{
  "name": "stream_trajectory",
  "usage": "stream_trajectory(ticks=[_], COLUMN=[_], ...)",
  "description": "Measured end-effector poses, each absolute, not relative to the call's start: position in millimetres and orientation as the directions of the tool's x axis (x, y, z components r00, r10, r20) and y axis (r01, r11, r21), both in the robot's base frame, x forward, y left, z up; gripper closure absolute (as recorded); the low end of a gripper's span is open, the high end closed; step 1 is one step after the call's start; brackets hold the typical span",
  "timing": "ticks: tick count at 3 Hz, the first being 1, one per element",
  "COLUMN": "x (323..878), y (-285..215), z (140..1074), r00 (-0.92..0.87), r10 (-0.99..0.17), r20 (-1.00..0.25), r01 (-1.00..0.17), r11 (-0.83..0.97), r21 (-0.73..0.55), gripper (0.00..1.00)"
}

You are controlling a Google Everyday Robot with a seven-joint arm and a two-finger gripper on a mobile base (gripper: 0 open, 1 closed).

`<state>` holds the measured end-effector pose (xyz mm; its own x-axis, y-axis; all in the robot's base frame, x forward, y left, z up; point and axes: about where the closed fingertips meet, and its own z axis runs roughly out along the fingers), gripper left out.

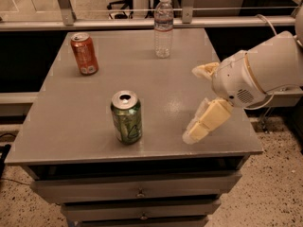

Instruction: Pick green can

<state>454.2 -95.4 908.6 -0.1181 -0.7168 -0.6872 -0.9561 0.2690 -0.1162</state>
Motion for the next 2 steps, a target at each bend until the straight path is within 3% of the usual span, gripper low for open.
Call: stream_trajectory(ticks=[2], x=[458], y=[-79], z=[903], r00=[-0.087], r10=[-0.676], r20=[-0.732], r01=[-0.956], r11=[0.263], r21=[-0.129], gripper=[0.0])
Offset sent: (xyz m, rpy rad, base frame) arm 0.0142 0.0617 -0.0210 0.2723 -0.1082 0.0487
